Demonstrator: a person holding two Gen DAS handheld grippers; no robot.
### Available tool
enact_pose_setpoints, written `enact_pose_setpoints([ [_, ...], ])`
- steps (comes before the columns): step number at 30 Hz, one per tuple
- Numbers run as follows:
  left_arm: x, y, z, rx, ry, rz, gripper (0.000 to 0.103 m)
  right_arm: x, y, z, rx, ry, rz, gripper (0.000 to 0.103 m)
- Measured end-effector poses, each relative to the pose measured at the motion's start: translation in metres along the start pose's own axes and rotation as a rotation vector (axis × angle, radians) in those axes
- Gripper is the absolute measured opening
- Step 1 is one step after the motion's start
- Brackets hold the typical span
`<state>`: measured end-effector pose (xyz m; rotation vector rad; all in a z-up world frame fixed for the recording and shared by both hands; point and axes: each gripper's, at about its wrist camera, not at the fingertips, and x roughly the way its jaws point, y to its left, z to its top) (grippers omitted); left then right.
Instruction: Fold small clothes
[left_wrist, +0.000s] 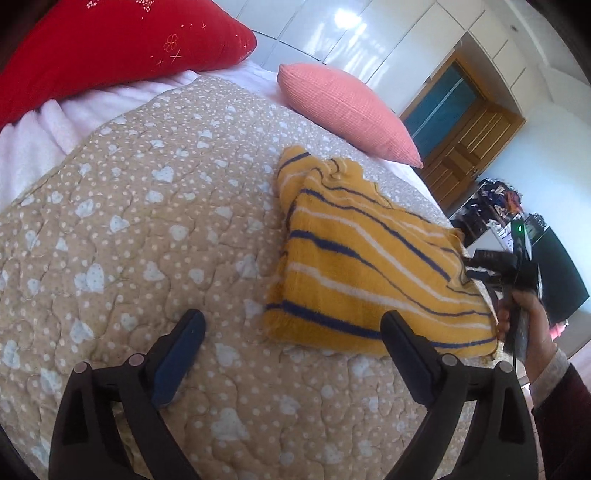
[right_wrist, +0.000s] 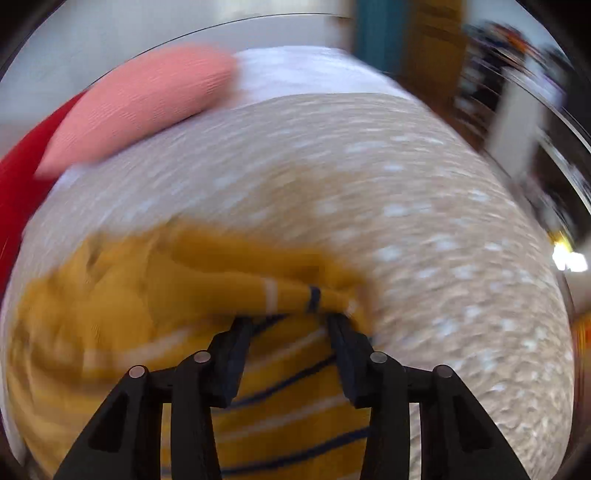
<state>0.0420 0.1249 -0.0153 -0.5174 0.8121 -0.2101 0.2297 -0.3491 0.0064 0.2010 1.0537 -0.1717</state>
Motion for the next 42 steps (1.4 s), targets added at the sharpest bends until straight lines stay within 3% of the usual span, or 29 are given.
enact_pose_setpoints([
  [3, 0.0, -0.001, 0.0, 0.003, 0.004, 0.002, 0.097, -0.034, 0.02, 0.005, -0.03, -0.095, -0.054, 0.049],
  [6, -0.006, 0.0, 0.001, -0.013, -0.009, -0.019, 0.097, -0.069, 0.06, -0.011, -0.109, -0.128, 0.074, 0.061],
  [9, -0.037, 0.015, 0.002, -0.088, -0.096, -0.112, 0.097, -0.092, 0.123, -0.037, -0.215, -0.078, 0.244, 0.067],
  [11, -0.055, 0.027, 0.005, -0.131, -0.128, -0.13, 0.097, -0.093, 0.169, -0.052, -0.298, -0.039, 0.314, 0.068],
  [16, -0.08, 0.061, 0.017, -0.225, -0.192, -0.043, 0.097, -0.078, 0.262, -0.092, -0.47, 0.04, 0.389, 0.068],
  [19, -0.082, 0.08, 0.02, -0.294, -0.185, -0.041, 0.097, -0.057, 0.297, -0.112, -0.521, 0.083, 0.357, 0.074],
  [20, -0.081, 0.084, 0.021, -0.303, -0.18, -0.044, 0.097, -0.052, 0.305, -0.12, -0.549, 0.095, 0.311, 0.076],
  [23, -0.08, 0.086, 0.023, -0.303, -0.167, -0.051, 0.097, -0.027, 0.331, -0.139, -0.674, 0.057, 0.049, 0.079],
  [24, -0.08, 0.085, 0.023, -0.297, -0.167, -0.046, 0.097, -0.023, 0.334, -0.143, -0.696, 0.038, 0.013, 0.078],
  [25, -0.081, 0.086, 0.022, -0.293, -0.168, -0.044, 0.097, -0.024, 0.332, -0.144, -0.692, 0.019, 0.006, 0.073],
  [27, -0.079, 0.083, 0.021, -0.29, -0.168, -0.035, 0.097, -0.028, 0.329, -0.145, -0.673, -0.004, 0.006, 0.049],
  [28, -0.078, 0.082, 0.021, -0.29, -0.167, -0.033, 0.097, -0.034, 0.327, -0.144, -0.668, -0.022, 0.002, 0.027],
  [29, -0.079, 0.081, 0.019, -0.288, -0.167, -0.027, 0.097, -0.041, 0.321, -0.139, -0.646, -0.023, 0.042, 0.019],
  [32, -0.078, 0.069, 0.014, -0.252, -0.168, 0.009, 0.097, -0.069, 0.287, -0.119, -0.528, -0.042, 0.152, 0.017],
  [35, -0.082, 0.047, 0.003, -0.191, -0.163, 0.023, 0.097, -0.098, 0.217, -0.089, -0.382, -0.1, 0.206, 0.016],
  [39, -0.082, 0.015, -0.015, -0.116, -0.13, 0.018, 0.097, -0.112, 0.095, -0.06, -0.178, -0.128, 0.221, 0.015],
  [42, -0.073, -0.01, -0.029, -0.069, -0.067, -0.006, 0.097, -0.106, 0.014, -0.057, -0.064, -0.124, 0.185, 0.014],
])
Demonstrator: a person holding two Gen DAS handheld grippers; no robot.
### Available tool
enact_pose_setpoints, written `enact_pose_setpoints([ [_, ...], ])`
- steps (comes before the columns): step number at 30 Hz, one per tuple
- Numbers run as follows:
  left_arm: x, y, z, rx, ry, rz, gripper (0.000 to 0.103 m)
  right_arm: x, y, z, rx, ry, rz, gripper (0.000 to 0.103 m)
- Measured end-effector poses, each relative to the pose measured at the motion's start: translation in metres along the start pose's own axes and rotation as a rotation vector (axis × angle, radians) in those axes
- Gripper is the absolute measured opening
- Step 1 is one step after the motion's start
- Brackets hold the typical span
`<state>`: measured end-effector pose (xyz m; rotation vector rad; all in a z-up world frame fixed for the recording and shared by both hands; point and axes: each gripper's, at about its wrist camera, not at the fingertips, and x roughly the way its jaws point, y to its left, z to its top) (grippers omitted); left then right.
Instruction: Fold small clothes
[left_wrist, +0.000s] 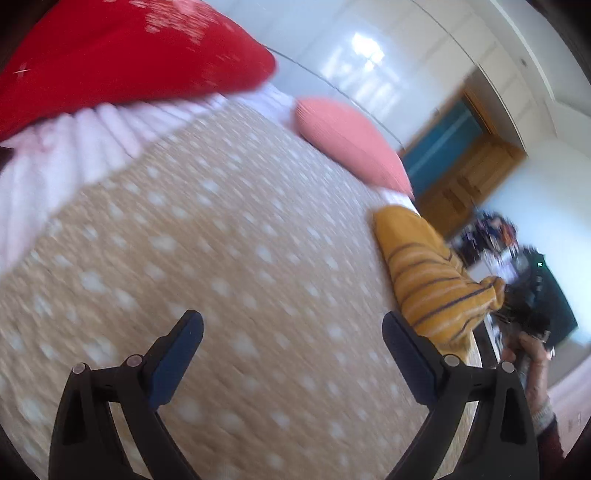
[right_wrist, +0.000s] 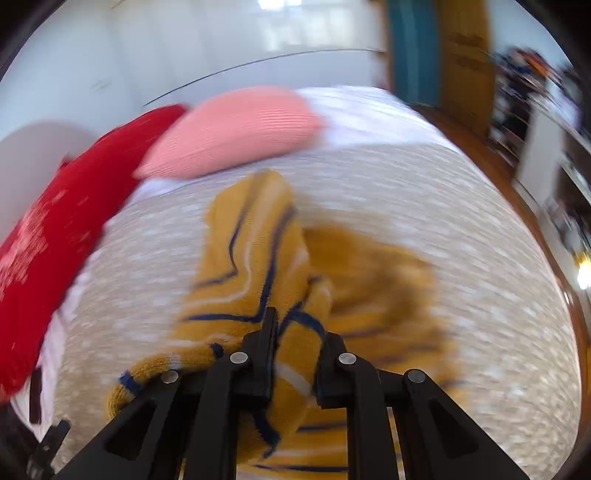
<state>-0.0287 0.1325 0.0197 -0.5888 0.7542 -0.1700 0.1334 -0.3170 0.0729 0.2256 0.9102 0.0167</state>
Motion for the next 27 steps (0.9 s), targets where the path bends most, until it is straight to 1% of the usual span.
enact_pose_setpoints([
  [3, 0.013, -0.03, -0.013, 0.09, 0.051, 0.031, 0.097, 0.005, -0.085, -0.016, 0.139, 0.02, -0.031, 0.014],
  [4, 0.018, -0.04, -0.016, 0.12, 0.07, 0.048, 0.097, 0.009, -0.102, -0.021, 0.172, 0.03, -0.021, 0.014],
  [6, 0.023, -0.055, -0.019, 0.145, 0.094, 0.049, 0.097, 0.018, -0.137, -0.033, 0.254, 0.046, 0.044, 0.015],
  [7, 0.025, -0.064, -0.019, 0.16, 0.105, 0.045, 0.097, 0.016, -0.143, -0.035, 0.258, 0.037, 0.037, 0.015],
  [9, 0.03, -0.078, -0.018, 0.187, 0.114, 0.044, 0.097, 0.011, -0.149, -0.039, 0.205, 0.012, -0.047, 0.015],
  [10, 0.033, -0.087, -0.017, 0.202, 0.121, 0.039, 0.097, 0.009, -0.153, -0.041, 0.181, 0.007, -0.076, 0.015],
  [12, 0.041, -0.099, -0.014, 0.211, 0.138, 0.016, 0.097, 0.002, -0.171, -0.044, 0.203, 0.009, -0.062, 0.015],
  [13, 0.047, -0.106, -0.011, 0.212, 0.151, -0.002, 0.097, -0.007, -0.179, -0.043, 0.226, -0.006, -0.042, 0.016],
  [14, 0.056, -0.114, -0.007, 0.211, 0.167, -0.029, 0.097, -0.015, -0.185, -0.043, 0.247, -0.028, -0.004, 0.027],
  [15, 0.066, -0.122, -0.003, 0.211, 0.183, -0.054, 0.097, -0.021, -0.19, -0.042, 0.272, -0.045, 0.052, 0.037],
  [16, 0.078, -0.131, 0.001, 0.21, 0.205, -0.082, 0.097, -0.025, -0.193, -0.039, 0.298, -0.053, 0.122, 0.063],
  [17, 0.093, -0.141, 0.006, 0.208, 0.233, -0.114, 0.097, -0.025, -0.191, -0.036, 0.32, -0.061, 0.186, 0.081],
  [18, 0.106, -0.151, 0.009, 0.207, 0.255, -0.14, 0.097, -0.024, -0.191, -0.033, 0.341, -0.068, 0.248, 0.083],
  [19, 0.122, -0.16, 0.012, 0.21, 0.282, -0.167, 0.098, -0.019, -0.186, -0.029, 0.352, -0.059, 0.295, 0.084],
  [21, 0.16, -0.178, 0.014, 0.213, 0.365, -0.209, 0.098, 0.001, -0.173, -0.023, 0.343, 0.002, 0.334, 0.084],
  [23, 0.202, -0.187, 0.007, 0.186, 0.468, -0.213, 0.098, 0.028, -0.158, -0.018, 0.323, 0.062, 0.329, 0.084],
  [24, 0.217, -0.186, 0.001, 0.159, 0.504, -0.194, 0.098, 0.041, -0.151, -0.016, 0.323, 0.092, 0.346, 0.083],
  [25, 0.224, -0.185, -0.002, 0.14, 0.506, -0.172, 0.098, 0.056, -0.144, -0.017, 0.333, 0.141, 0.381, 0.074],
  [26, 0.22, -0.189, -0.002, 0.148, 0.477, -0.172, 0.091, 0.064, -0.139, -0.018, 0.352, 0.162, 0.424, 0.054],
  [27, 0.213, -0.196, 0.0, 0.177, 0.478, -0.205, 0.078, 0.069, -0.133, -0.019, 0.378, 0.177, 0.482, 0.05],
])
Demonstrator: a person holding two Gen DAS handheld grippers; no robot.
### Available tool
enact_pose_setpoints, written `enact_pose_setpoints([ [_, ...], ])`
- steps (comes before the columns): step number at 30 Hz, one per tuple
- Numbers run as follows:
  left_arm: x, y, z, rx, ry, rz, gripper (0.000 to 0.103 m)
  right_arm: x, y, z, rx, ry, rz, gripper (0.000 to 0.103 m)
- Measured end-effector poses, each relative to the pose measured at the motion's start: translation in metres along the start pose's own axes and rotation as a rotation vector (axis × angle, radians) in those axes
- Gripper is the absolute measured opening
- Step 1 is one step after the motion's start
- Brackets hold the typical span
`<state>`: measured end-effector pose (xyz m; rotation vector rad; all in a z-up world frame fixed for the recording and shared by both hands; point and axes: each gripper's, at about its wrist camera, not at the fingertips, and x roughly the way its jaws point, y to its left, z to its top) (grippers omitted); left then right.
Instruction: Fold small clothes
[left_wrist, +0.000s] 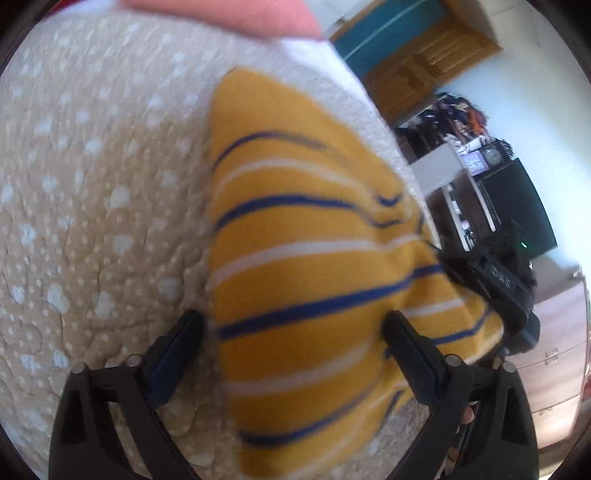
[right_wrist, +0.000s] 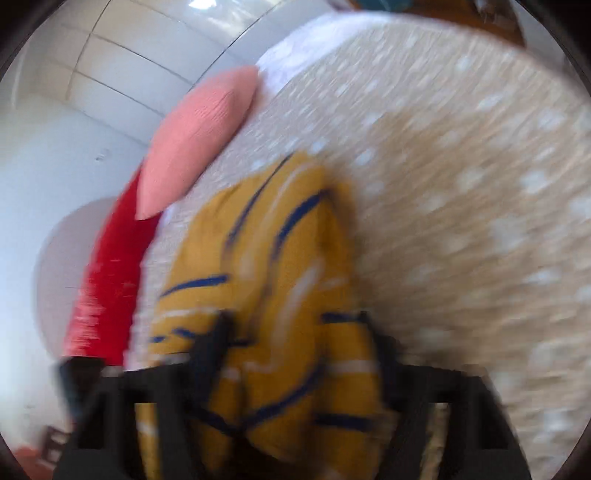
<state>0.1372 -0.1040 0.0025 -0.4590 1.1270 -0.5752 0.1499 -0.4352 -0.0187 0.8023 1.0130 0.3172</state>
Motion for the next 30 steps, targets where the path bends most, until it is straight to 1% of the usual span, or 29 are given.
enact_pose_setpoints([
  [1, -0.009, -0.007, 0.001, 0.028, 0.006, 0.012, 0.066, 0.003, 0.005, -0.001, 0.029, 0.001, 0.029, 0.048],
  [2, -0.019, -0.012, 0.001, 0.05, -0.008, 0.027, 0.062, 0.002, 0.014, -0.002, 0.024, 0.0, 0.044, 0.042],
  [4, -0.044, -0.024, 0.002, 0.101, -0.049, 0.041, 0.062, -0.001, 0.03, 0.001, -0.022, -0.006, 0.08, 0.038],
  [5, -0.059, -0.028, 0.003, 0.117, -0.078, 0.047, 0.062, -0.007, 0.04, 0.002, -0.045, -0.015, 0.106, 0.038],
  [6, -0.072, -0.031, 0.003, 0.127, -0.102, 0.051, 0.063, -0.014, 0.049, 0.001, -0.067, -0.028, 0.137, 0.038],
  [7, -0.079, -0.031, 0.002, 0.131, -0.114, 0.058, 0.066, -0.018, 0.057, -0.002, -0.089, -0.043, 0.164, 0.038],
  [8, -0.083, -0.03, 0.0, 0.14, -0.122, 0.085, 0.069, -0.02, 0.062, -0.005, -0.104, -0.055, 0.175, 0.042],
  [9, -0.083, -0.028, -0.002, 0.152, -0.125, 0.136, 0.08, -0.02, 0.065, -0.008, -0.116, -0.067, 0.17, 0.045],
  [10, -0.08, -0.025, -0.006, 0.166, -0.126, 0.207, 0.085, -0.017, 0.064, -0.013, -0.127, -0.082, 0.114, 0.051],
  [11, -0.071, -0.021, -0.014, 0.187, -0.113, 0.303, 0.085, -0.012, 0.061, -0.017, -0.14, -0.091, 0.02, 0.056],
  [12, -0.065, -0.017, -0.021, 0.199, -0.086, 0.343, 0.085, -0.009, 0.057, -0.02, -0.157, -0.098, -0.088, 0.056],
  [13, -0.06, -0.009, -0.029, 0.208, -0.054, 0.361, 0.085, -0.006, 0.055, -0.027, -0.191, -0.107, -0.256, 0.056],
  [14, -0.056, -0.002, -0.038, 0.204, -0.036, 0.341, 0.085, -0.007, 0.054, -0.031, -0.206, -0.111, -0.274, 0.054],
  [15, -0.057, 0.005, -0.045, 0.187, -0.033, 0.324, 0.086, -0.014, 0.054, -0.035, -0.21, -0.123, -0.248, 0.054],
  [16, -0.059, 0.012, -0.052, 0.164, -0.03, 0.308, 0.088, -0.025, 0.058, -0.04, -0.206, -0.149, -0.245, 0.054],
  [17, -0.062, 0.018, -0.058, 0.138, -0.026, 0.285, 0.089, -0.037, 0.063, -0.044, -0.214, -0.179, -0.242, 0.053],
  [18, -0.066, 0.021, -0.063, 0.12, -0.027, 0.272, 0.089, -0.05, 0.076, -0.048, -0.24, -0.211, -0.217, 0.053],
  [19, -0.072, 0.02, -0.07, 0.11, -0.044, 0.268, 0.089, -0.058, 0.087, -0.051, -0.265, -0.227, -0.195, 0.052],
  [21, -0.086, 0.014, -0.086, 0.119, -0.098, 0.276, 0.089, -0.07, 0.113, -0.059, -0.321, -0.246, -0.135, 0.052],
  [22, -0.096, 0.009, -0.094, 0.131, -0.131, 0.278, 0.089, -0.073, 0.126, -0.066, -0.356, -0.236, -0.087, 0.051],
  [23, -0.104, 0.007, -0.101, 0.138, -0.159, 0.28, 0.089, -0.072, 0.136, -0.074, -0.382, -0.207, -0.036, 0.052],
  [25, -0.127, -0.002, -0.116, 0.157, -0.238, 0.296, 0.089, -0.058, 0.14, -0.091, -0.389, -0.134, 0.04, 0.051],
  [26, -0.143, -0.008, -0.126, 0.177, -0.294, 0.32, 0.089, -0.054, 0.132, -0.099, -0.381, -0.118, 0.037, 0.051],
  [27, -0.157, -0.015, -0.134, 0.201, -0.353, 0.358, 0.09, -0.044, 0.123, -0.106, -0.362, -0.106, 0.002, 0.051],
  [28, -0.175, -0.024, -0.145, 0.237, -0.437, 0.426, 0.094, -0.033, 0.108, -0.112, -0.328, -0.097, -0.059, 0.051],
  [29, -0.187, -0.031, -0.151, 0.266, -0.505, 0.484, 0.099, -0.023, 0.09, -0.118, -0.282, -0.084, -0.134, 0.048],
  [30, -0.201, -0.038, -0.161, 0.294, -0.581, 0.543, 0.103, -0.023, 0.081, -0.124, -0.257, -0.085, -0.153, 0.048],
])
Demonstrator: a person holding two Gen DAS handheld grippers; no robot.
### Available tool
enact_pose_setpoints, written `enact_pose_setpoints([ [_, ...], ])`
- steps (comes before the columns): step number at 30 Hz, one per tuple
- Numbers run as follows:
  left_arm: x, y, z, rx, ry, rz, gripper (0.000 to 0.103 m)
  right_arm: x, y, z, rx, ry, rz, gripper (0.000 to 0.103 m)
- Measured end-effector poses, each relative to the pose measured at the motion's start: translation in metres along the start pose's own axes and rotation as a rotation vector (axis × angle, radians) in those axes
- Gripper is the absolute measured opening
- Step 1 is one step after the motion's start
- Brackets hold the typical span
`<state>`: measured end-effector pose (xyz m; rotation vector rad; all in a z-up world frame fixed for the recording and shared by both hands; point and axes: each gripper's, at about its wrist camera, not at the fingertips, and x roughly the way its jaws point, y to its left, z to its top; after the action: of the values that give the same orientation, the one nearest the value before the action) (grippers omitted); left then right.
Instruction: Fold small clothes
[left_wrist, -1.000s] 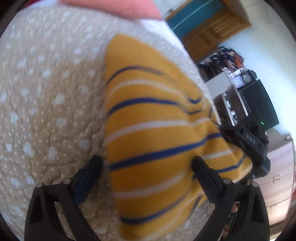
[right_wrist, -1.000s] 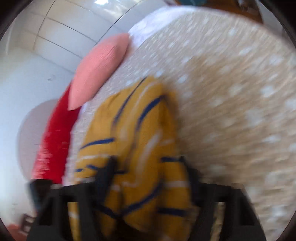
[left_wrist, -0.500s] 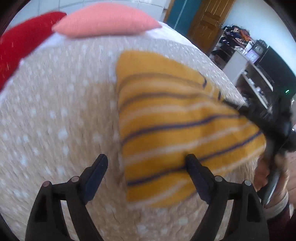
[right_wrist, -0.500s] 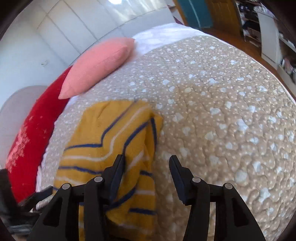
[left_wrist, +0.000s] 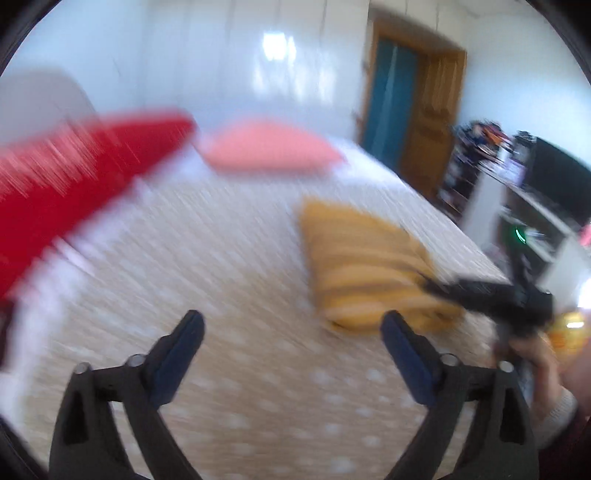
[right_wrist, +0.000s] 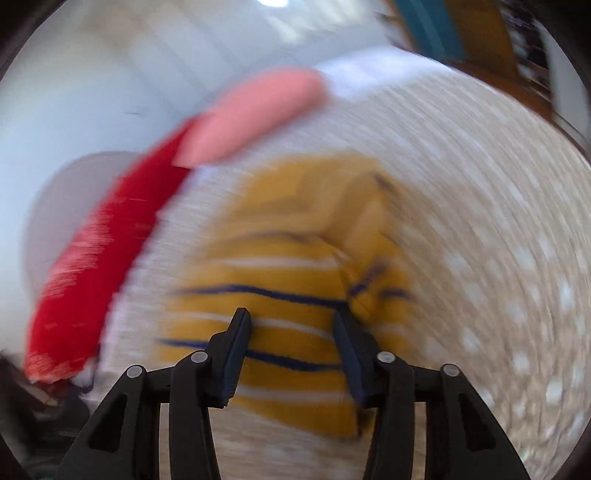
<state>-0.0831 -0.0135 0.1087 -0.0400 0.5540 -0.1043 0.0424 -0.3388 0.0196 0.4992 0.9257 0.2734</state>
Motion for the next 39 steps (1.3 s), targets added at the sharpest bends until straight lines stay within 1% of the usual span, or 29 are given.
enact_pose_setpoints([
  [1, -0.02, -0.001, -0.001, 0.02, -0.077, 0.055, 0.103, -0.008, -0.006, -0.011, 0.031, -0.034, 0.016, 0.05],
  [2, -0.039, -0.001, -0.002, 0.036, -0.159, 0.104, 0.103, -0.021, -0.005, -0.02, 0.042, -0.071, -0.003, 0.054],
  [3, -0.055, -0.003, -0.004, 0.048, -0.215, 0.139, 0.103, -0.037, 0.002, -0.033, 0.025, -0.117, -0.049, 0.055],
  [5, -0.069, -0.01, -0.004, 0.067, -0.248, 0.171, 0.103, -0.058, 0.012, -0.052, -0.009, -0.164, -0.066, 0.063],
  [6, -0.072, -0.016, -0.005, 0.081, -0.244, 0.167, 0.103, -0.069, 0.018, -0.064, -0.022, -0.189, -0.082, 0.065],
  [8, -0.066, -0.034, -0.007, 0.121, -0.183, 0.107, 0.103, -0.087, 0.028, -0.084, -0.037, -0.224, -0.114, 0.069],
  [10, -0.055, -0.048, -0.012, 0.135, -0.087, 0.034, 0.103, -0.103, 0.027, -0.105, -0.039, -0.251, -0.139, 0.072],
  [11, -0.048, -0.053, -0.017, 0.129, -0.03, 0.02, 0.103, -0.111, 0.024, -0.109, -0.035, -0.26, -0.15, 0.074],
  [12, -0.04, -0.056, -0.024, 0.122, 0.026, 0.021, 0.103, -0.116, 0.024, -0.117, -0.033, -0.27, -0.174, 0.075],
  [16, -0.013, -0.058, -0.045, 0.12, 0.179, 0.045, 0.103, -0.125, 0.021, -0.138, -0.056, -0.285, -0.305, 0.077],
  [18, -0.006, -0.06, -0.055, 0.133, 0.224, 0.077, 0.103, -0.126, 0.017, -0.143, -0.079, -0.268, -0.343, 0.077],
  [20, -0.001, -0.062, -0.065, 0.149, 0.255, 0.111, 0.103, -0.119, 0.019, -0.145, -0.1, -0.25, -0.362, 0.078],
  [22, 0.002, -0.06, -0.069, 0.157, 0.275, 0.127, 0.103, -0.112, 0.018, -0.145, -0.106, -0.235, -0.374, 0.078],
  [26, 0.011, -0.05, -0.071, 0.141, 0.297, 0.13, 0.103, -0.098, 0.021, -0.144, -0.098, -0.207, -0.363, 0.078],
  [32, 0.016, -0.034, -0.071, 0.09, 0.314, 0.134, 0.103, -0.087, 0.034, -0.147, -0.16, -0.188, -0.408, 0.078],
  [34, 0.013, -0.028, -0.068, 0.065, 0.306, 0.139, 0.103, -0.087, 0.039, -0.146, -0.172, -0.188, -0.409, 0.078],
  [39, -0.011, -0.007, -0.056, -0.035, 0.242, 0.151, 0.103, -0.095, 0.056, -0.139, -0.219, -0.212, -0.412, 0.079],
])
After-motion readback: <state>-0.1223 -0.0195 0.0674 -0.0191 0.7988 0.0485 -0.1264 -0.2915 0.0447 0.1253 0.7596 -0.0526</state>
